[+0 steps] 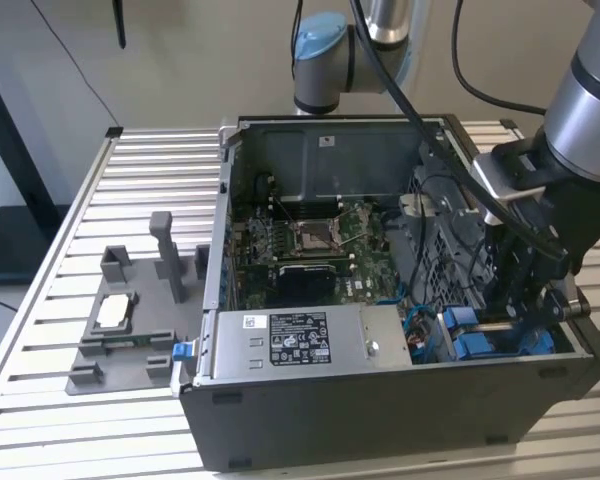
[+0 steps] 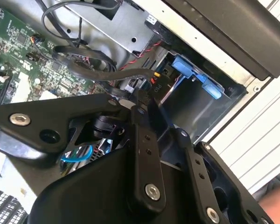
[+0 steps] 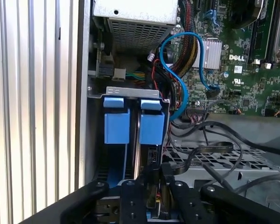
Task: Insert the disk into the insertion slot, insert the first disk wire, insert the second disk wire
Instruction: 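Insert the second disk wire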
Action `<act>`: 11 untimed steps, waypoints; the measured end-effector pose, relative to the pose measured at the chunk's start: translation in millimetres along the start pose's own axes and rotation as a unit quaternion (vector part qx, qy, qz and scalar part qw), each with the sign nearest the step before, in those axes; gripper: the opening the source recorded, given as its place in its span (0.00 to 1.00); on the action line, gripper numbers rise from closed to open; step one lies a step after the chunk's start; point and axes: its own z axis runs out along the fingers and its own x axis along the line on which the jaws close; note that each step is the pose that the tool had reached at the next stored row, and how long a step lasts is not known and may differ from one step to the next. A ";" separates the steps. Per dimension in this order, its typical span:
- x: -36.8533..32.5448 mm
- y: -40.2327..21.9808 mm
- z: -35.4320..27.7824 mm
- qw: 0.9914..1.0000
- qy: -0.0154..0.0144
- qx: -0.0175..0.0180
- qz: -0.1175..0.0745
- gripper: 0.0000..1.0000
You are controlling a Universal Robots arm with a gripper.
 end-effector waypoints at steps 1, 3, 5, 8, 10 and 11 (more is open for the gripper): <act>0.0 0.0 0.0 1.000 0.000 0.000 0.000 0.24; 0.1 0.0 0.1 1.000 0.000 0.000 0.000 0.24; 0.1 0.0 -0.5 1.000 0.000 0.000 0.000 0.24; -0.5 -0.5 -6.8 1.000 0.000 0.000 0.000 0.24; -0.9 -0.9 -10.3 1.000 0.000 -0.001 0.000 0.24; -1.1 -1.1 -11.8 1.000 0.000 -0.001 0.000 0.24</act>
